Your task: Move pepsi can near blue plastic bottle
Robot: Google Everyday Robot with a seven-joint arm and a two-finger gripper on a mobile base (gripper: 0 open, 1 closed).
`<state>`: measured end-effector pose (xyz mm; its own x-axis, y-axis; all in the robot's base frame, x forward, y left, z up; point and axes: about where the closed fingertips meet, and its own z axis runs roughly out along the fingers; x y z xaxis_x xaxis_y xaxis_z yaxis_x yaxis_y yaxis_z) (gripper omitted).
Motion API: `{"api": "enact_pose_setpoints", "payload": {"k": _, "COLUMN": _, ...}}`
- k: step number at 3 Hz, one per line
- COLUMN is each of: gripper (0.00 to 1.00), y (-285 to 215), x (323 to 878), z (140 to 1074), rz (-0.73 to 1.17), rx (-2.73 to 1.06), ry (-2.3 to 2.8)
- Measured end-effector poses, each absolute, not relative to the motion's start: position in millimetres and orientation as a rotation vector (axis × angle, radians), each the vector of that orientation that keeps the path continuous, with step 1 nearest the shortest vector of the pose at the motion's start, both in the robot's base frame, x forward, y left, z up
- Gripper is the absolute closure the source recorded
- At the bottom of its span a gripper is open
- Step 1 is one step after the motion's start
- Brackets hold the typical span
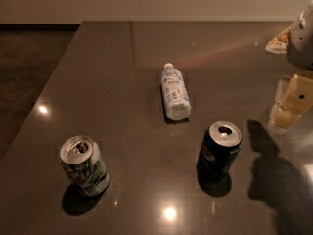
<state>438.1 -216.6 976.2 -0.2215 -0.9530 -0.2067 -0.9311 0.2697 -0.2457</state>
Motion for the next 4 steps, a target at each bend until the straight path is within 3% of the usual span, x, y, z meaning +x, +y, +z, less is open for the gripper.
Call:
{"api": "enact_pose_setpoints", "payload": {"k": 2, "gripper": 0.00, "y": -211, "x": 430, "z": 975, "rz": -0.033, "rx": -1.739, "ry": 2.208}}
{"api": "enact_pose_setpoints", "payload": {"k": 4, "gripper": 0.00, "y": -172, "x": 395, "z": 952, "rz": 0.200, "rx": -1.775, "ry": 2.094}}
